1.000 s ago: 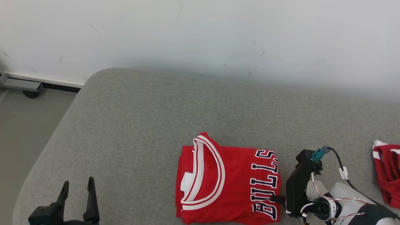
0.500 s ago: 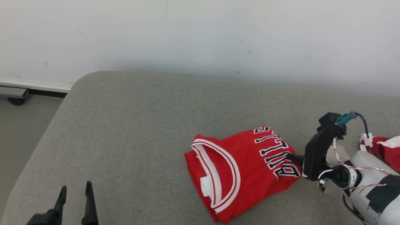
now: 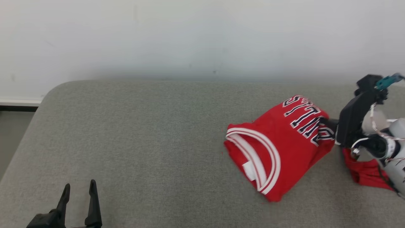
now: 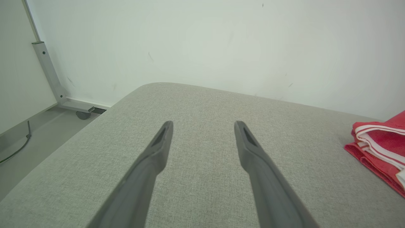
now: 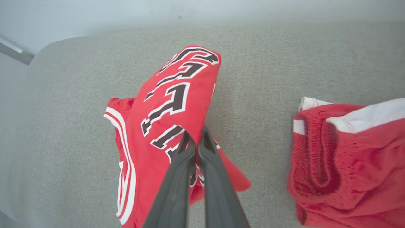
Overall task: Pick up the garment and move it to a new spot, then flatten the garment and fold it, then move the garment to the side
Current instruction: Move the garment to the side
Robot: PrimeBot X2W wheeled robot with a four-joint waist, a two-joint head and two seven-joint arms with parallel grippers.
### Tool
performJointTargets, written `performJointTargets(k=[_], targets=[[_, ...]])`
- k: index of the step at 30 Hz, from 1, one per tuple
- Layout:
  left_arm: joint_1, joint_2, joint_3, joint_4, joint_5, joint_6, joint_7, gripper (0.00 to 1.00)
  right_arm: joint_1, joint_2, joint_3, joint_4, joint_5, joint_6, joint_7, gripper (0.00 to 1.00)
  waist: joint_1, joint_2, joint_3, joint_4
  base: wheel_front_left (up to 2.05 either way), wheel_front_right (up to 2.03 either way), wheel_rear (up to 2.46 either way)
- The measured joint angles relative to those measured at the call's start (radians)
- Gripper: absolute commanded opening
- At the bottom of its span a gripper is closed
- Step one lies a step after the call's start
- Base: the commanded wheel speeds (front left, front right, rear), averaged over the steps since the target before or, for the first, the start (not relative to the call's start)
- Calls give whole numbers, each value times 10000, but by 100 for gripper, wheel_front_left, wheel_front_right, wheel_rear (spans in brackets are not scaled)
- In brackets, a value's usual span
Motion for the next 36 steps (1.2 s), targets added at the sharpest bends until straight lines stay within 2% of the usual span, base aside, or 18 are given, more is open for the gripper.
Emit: performJointTargets(k=[8, 13, 20, 27, 36], targets=[[-18, -27, -267, -153, 119, -10, 136, 100, -649, -587, -280, 550, -38, -192, 224, 0, 1, 0, 153, -502, 0, 0, 0], [-69, 4, -351, -217, 232, -180, 263, 100, -965, -915, -84, 825, -428, -357, 541, 0, 1, 1, 368, -659, 0, 0, 0], [-300, 29, -531, -272, 278, -274, 362, 100, -1599, -1488, 236, 1210, -1179, -414, 794, 0, 1, 1, 689, -723, 0, 0, 0], [-429, 58, -558, -303, 278, -347, 441, 100, -2057, -1649, 527, 1603, -1697, -441, 888, 0, 1, 1, 970, -757, 0, 0, 0], [-447, 230, -537, -489, 278, -368, 537, 100, -2719, -1733, 650, 1921, -2079, -380, 855, 0, 1, 1, 1332, -1159, 0, 0, 0]])
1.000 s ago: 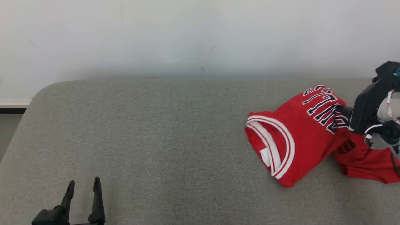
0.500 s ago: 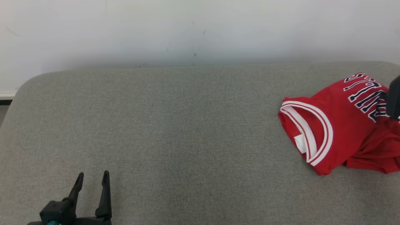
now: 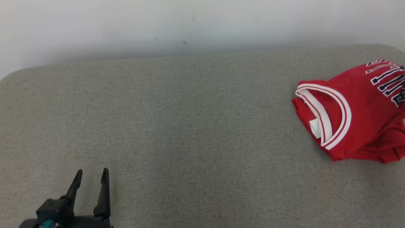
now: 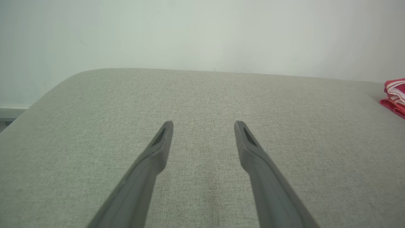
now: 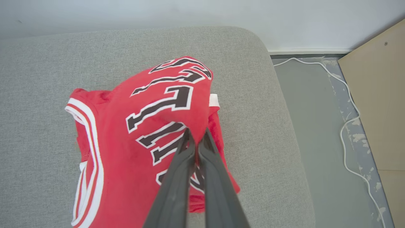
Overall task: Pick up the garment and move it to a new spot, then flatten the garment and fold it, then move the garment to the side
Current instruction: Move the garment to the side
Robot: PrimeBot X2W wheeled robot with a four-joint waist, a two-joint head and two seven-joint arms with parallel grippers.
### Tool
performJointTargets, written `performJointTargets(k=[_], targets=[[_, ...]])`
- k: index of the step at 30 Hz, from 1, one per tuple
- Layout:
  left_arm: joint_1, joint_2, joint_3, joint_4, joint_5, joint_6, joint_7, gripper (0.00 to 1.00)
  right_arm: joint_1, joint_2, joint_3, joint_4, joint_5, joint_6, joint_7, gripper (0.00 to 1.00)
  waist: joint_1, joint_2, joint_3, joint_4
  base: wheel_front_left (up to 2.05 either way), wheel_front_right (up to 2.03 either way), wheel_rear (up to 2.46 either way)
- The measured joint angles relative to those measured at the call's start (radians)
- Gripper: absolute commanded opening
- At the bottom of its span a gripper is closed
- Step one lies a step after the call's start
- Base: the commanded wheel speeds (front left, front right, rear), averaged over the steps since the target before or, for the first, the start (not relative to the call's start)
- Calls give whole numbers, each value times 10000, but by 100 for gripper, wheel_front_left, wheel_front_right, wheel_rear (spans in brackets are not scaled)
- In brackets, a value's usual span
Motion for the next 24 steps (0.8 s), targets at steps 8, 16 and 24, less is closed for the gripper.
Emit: performJointTargets(k=[8, 16, 24], targets=[[-431, 111, -19, -98, 0, -169, 84, 100, -120, 10, 219, 144, -462, -17, -345, 0, 0, 0, 505, -434, 0, 0, 0], [-733, 146, -123, -31, 2, -347, 169, 100, -286, -347, 525, 520, -1089, -17, -694, 0, 1, 0, 939, -597, 0, 0, 0], [-976, 142, -207, 142, 2, -435, 182, 100, -268, -410, 788, 947, -1315, -61, -817, 0, 1, 0, 1136, -381, 0, 0, 0]])
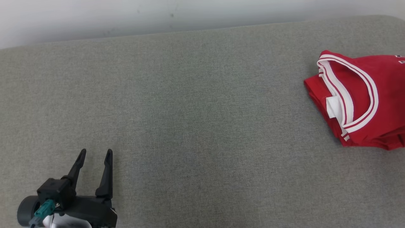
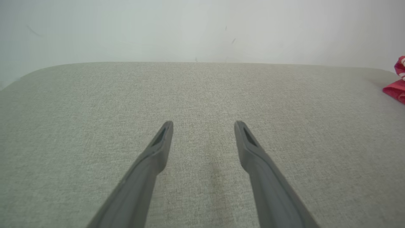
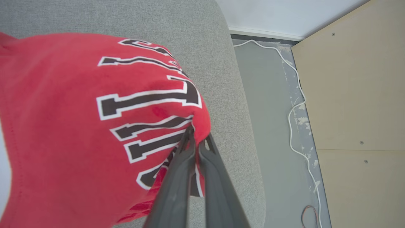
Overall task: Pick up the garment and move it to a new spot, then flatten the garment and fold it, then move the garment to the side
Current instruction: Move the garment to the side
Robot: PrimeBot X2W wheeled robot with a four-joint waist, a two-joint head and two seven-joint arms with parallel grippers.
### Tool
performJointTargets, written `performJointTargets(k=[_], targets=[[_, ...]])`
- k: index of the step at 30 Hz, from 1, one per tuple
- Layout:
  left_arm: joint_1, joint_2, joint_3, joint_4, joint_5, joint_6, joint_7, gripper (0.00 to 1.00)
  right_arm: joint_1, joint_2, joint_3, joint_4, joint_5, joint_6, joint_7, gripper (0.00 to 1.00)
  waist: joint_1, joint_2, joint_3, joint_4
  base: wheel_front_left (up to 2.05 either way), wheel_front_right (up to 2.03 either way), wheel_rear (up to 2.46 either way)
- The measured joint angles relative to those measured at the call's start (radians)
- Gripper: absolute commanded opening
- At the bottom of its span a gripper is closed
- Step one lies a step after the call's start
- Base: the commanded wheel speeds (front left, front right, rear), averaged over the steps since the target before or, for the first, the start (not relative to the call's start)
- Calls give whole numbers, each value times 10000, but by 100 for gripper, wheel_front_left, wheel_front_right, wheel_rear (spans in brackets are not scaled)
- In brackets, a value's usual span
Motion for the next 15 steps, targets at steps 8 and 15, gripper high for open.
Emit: performJointTargets(k=[8, 15], targets=[[-109, -6, -8, 217, -2, -84, -2, 100, 65, 199, 268, 504, -159, 0, 159, 0, -1, 0, 131, 267, 0, 0, 0], [-144, -77, -12, 360, -4, -81, -31, 100, 111, 520, 441, 830, -232, -15, 589, 0, -1, 0, 112, 414, 0, 0, 0]])
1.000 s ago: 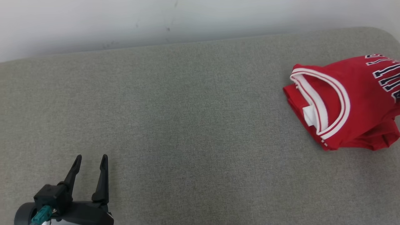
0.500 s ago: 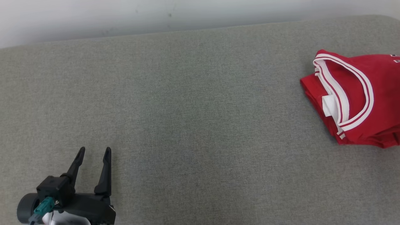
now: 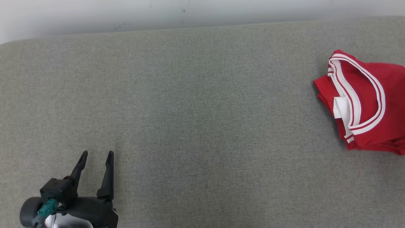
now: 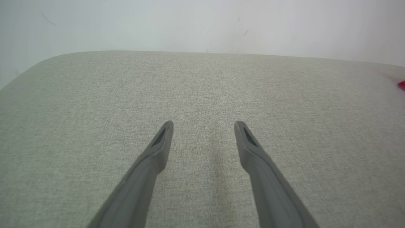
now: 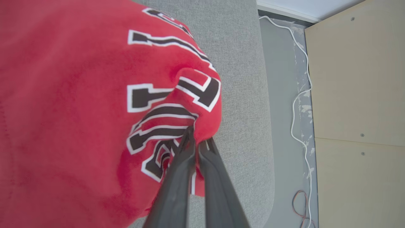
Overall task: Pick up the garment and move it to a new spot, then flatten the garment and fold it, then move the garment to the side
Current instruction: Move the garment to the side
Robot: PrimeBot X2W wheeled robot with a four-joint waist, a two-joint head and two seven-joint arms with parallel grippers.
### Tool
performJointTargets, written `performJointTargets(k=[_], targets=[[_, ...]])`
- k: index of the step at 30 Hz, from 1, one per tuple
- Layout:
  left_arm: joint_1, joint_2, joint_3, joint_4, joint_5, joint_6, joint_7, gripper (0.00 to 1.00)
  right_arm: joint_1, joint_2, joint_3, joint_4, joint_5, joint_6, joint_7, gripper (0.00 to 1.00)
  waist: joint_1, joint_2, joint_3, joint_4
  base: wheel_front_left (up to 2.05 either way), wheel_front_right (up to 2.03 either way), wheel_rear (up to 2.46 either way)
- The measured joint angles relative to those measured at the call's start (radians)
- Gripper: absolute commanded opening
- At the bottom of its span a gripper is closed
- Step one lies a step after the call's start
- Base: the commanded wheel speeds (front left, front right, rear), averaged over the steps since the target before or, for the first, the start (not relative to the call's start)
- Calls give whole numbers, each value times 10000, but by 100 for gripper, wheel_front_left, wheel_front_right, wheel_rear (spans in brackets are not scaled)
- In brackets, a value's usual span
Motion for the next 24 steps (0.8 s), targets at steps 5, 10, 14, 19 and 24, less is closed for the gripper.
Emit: performJointTargets(k=[5, 10, 14, 19, 24], targets=[[-91, -61, 10, 263, -13, 2, -92, 100, -4, 50, 119, 303, -81, -13, 303, 100, 0, 0, -159, 32, 0, 0, 0], [-89, -82, 77, 589, -54, 4, -167, 100, -28, 15, 276, 537, -190, 48, 589, 100, 0, -1, -471, 3, 0, 0, 0], [-85, -150, 86, 740, -59, 8, -192, 100, -34, -81, 272, 424, -192, 251, 431, 100, 0, -1, -726, -39, 0, 0, 0], [-14, -347, 33, 918, -90, 19, -267, 100, -56, -253, -169, -192, 31, 752, -786, 100, -1, -2, -1222, -99, 0, 0, 0], [588, -336, 104, 995, -102, 109, -341, 100, 722, -347, -585, -746, 500, 1081, -2027, 100, -2, -2, -1826, -142, 0, 0, 0]])
